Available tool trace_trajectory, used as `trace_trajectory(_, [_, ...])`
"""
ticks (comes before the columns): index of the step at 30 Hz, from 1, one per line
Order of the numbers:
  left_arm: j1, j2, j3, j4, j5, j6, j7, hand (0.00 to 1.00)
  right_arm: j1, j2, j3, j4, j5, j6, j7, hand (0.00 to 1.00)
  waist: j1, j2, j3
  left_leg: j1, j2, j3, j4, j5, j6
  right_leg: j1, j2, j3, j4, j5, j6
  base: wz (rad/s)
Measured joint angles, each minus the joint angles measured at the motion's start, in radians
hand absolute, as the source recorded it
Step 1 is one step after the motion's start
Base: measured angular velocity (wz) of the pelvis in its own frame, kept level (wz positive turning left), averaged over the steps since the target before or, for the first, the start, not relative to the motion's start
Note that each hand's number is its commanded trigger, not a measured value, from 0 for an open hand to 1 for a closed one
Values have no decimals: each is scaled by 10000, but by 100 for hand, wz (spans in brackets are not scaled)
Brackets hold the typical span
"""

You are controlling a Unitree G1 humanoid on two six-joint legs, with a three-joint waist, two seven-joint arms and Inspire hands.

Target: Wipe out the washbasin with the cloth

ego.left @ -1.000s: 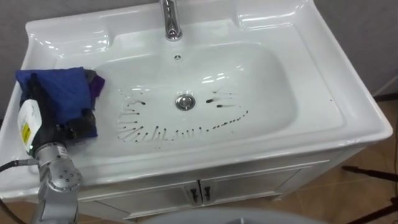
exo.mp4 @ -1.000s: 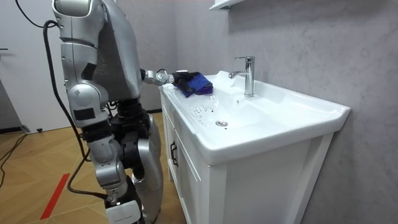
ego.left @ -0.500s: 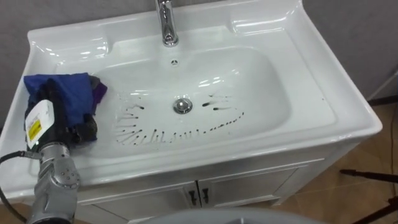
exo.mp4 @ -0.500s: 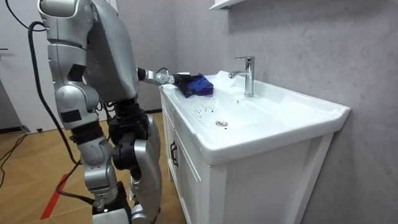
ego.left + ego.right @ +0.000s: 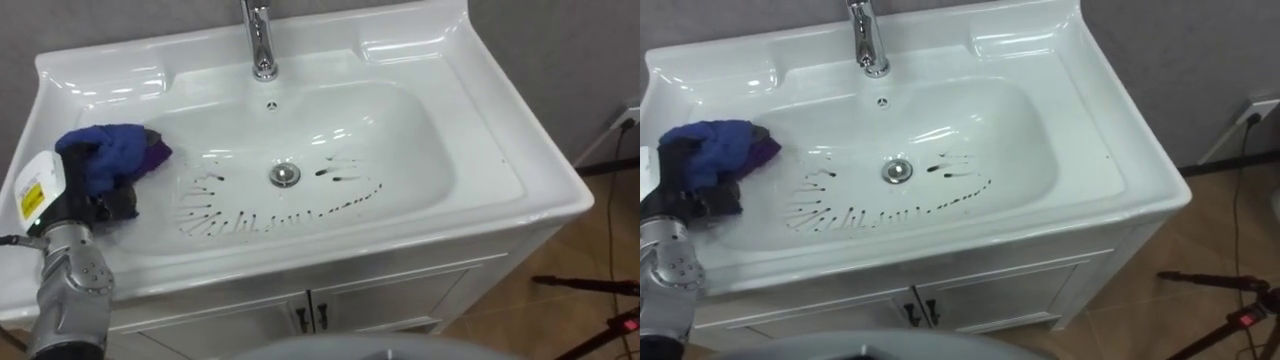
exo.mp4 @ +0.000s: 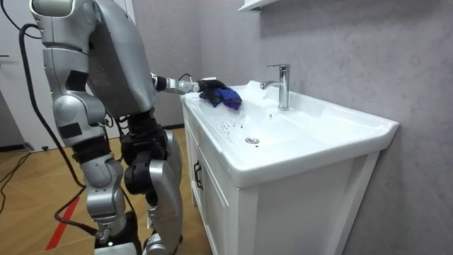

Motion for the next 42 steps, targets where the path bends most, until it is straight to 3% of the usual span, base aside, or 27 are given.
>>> trace_trajectory(12, [-294, 451, 96, 384, -6, 3, 0, 100, -76, 1, -42, 0, -332, -5, -102, 0, -188, 15, 9, -49, -2, 2, -9, 2, 1, -6, -1, 9, 6, -10, -8, 0])
trace_trajectory(18, [-374, 388, 160, 374, -13, 99, 94, 100, -93, -1, -39, -90, -427, -13, -286, 0, -191, 32, 20, -75, 2, 3, -11, 3, 1, -15, 8, 0, -17, -11, -9, 1])
trace_trajectory(24, [-596, 349, -187, -130, -78, 1041, -153, 100, -191, -18, 26, -182, 125, -144, -286, 0, -232, 104, 65, -199, -1, -64, -4, 2, 1, -38, -43, -201, -18, -20, 5, 9])
trace_trajectory(29, [-599, 61, -242, -1093, 13, 1814, -431, 100, -255, -13, 155, -140, 870, -399, -353, 0, -413, 113, 91, -481, -29, -144, 89, 2, 1, -200, -85, -305, 5, -39, 25, 10])
trace_trajectory(33, [-636, -6, -402, -1391, 22, 2075, -552, 100, -291, -6, 477, -134, 1212, -589, -488, 0, -478, 169, 166, -578, -27, -146, 201, 2, 1, -204, -115, -416, -45, -45, 29, 12])
trace_trajectory(36, [-626, -48, -659, -1980, 145, 2336, -886, 100, -327, -6, 571, -131, 1240, -933, -495, 0, -522, 172, 228, -854, -29, -220, 339, 1, 2, -376, -138, -513, -32, -44, 28, 12])
trace_trajectory(37, [-626, -58, -741, -2209, 244, 2397, -1003, 100, -386, -3, 639, -123, 1264, -1015, -498, 0, -600, 144, 309, -895, -36, -293, 350, 2, 2, -388, -147, -583, -24, -44, 28, 13])
trace_trajectory(39, [-626, -95, -905, -2507, 354, 2414, -1168, 100, -422, -4, 658, -121, 1269, -1112, -496, 0, -615, 123, 375, -921, -33, -313, 358, 2, 2, -412, -140, -592, -24, -44, 28, 5])
trace_trajectory(42, [-627, -246, -1496, -2803, 404, 2414, -1504, 100, -393, 32, 840, -85, 1205, -1269, -501, 0, -724, 106, 386, -1022, -34, -309, 450, 1, 2, -460, -148, -594, -10, -45, 28, -1])
